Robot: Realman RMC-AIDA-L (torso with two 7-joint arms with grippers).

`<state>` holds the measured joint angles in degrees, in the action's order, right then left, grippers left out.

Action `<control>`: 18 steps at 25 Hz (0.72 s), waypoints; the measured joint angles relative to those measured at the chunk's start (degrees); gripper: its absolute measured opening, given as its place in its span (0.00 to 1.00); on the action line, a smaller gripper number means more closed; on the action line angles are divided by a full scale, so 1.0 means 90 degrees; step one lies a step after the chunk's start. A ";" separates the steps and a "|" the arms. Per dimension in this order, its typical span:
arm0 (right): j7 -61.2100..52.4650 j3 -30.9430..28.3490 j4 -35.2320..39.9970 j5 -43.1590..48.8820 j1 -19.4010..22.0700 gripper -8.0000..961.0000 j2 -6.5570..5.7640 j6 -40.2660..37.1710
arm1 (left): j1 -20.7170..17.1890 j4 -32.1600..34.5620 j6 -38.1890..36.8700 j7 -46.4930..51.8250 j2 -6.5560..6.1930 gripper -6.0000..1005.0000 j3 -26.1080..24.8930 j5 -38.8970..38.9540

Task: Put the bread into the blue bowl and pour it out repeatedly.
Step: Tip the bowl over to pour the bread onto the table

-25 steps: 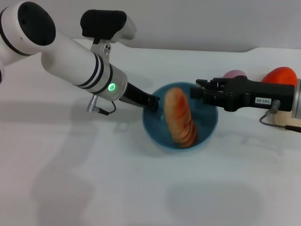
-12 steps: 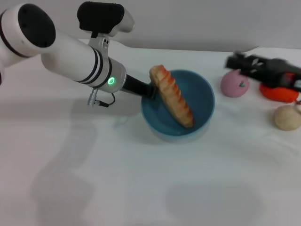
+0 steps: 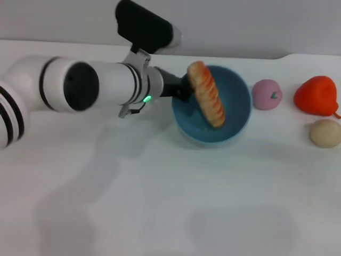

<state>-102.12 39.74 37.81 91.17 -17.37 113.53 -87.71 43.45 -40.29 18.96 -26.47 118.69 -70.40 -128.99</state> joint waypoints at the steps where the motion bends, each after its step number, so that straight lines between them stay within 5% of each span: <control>1: -0.0015 -0.0153 -0.0002 0.0108 0.0038 0.49 0.0002 -0.0031 | -0.0003 -0.0001 -0.0217 0.0002 0.0003 0.01 0.0135 0.0000; 11: -0.0748 -0.1875 0.0010 0.1965 0.0241 0.50 -0.0029 -0.0126 | -0.0060 0.0113 -0.2173 0.0002 0.0009 0.01 0.1031 0.0000; 18: -0.0779 -0.2308 0.0043 0.2435 0.0333 0.50 -0.0035 -0.0134 | -0.0199 0.0438 -0.3618 0.0023 0.0041 0.01 0.2079 0.0002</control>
<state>-109.13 18.97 38.20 113.08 -14.37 113.22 -88.91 41.66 -36.34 -13.61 -26.25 119.05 -51.69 -128.97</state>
